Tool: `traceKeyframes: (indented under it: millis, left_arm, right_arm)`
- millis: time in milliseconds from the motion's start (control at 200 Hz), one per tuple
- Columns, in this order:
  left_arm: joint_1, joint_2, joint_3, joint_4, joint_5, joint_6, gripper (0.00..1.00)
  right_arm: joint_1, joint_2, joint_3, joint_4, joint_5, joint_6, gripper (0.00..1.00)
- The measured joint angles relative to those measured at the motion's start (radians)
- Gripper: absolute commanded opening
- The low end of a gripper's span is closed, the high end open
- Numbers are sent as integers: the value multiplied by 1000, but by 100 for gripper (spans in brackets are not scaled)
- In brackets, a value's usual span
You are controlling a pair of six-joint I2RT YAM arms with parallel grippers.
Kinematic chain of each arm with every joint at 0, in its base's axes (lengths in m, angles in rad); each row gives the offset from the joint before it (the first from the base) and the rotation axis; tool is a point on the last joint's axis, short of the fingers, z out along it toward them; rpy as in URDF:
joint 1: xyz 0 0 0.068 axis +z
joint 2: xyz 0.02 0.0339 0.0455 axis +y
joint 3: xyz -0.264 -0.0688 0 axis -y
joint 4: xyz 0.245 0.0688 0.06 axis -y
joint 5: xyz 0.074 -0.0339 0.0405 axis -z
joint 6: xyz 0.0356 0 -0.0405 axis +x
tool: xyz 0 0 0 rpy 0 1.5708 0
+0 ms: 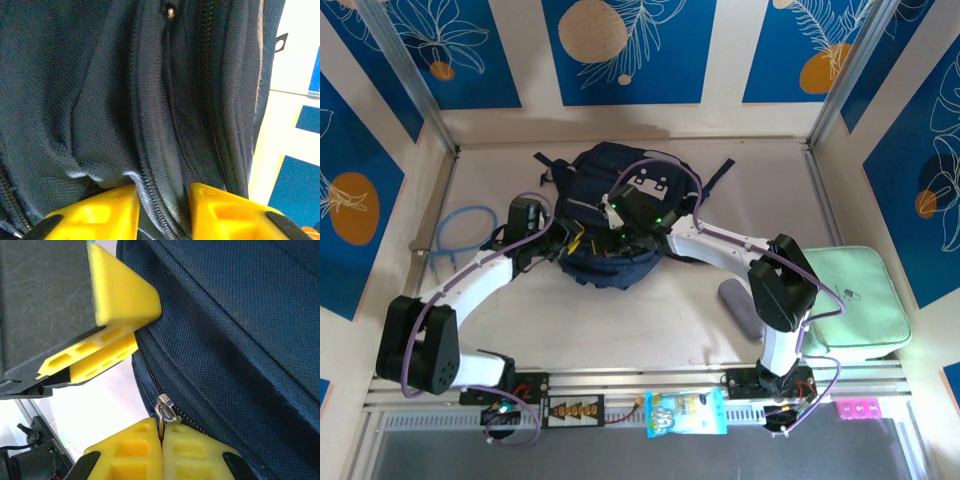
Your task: Pack the student bag
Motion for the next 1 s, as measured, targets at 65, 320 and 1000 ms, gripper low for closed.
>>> traceKeyframes:
  millis: [65, 320, 1000]
  left_arm:
    - [-1, 5, 0, 1, -1, 0, 12]
    - [-4, 6, 2, -10, -15, 3, 0]
    - [3, -10, 43, -74, 12, 147, 26]
  right_arm:
    - [5, -3, -9, -4, 17, -10, 0]
    - [15, -87, -122, -7, 139, -29, 0]
    - [-132, -243, -311, -9, 199, 25, 0]
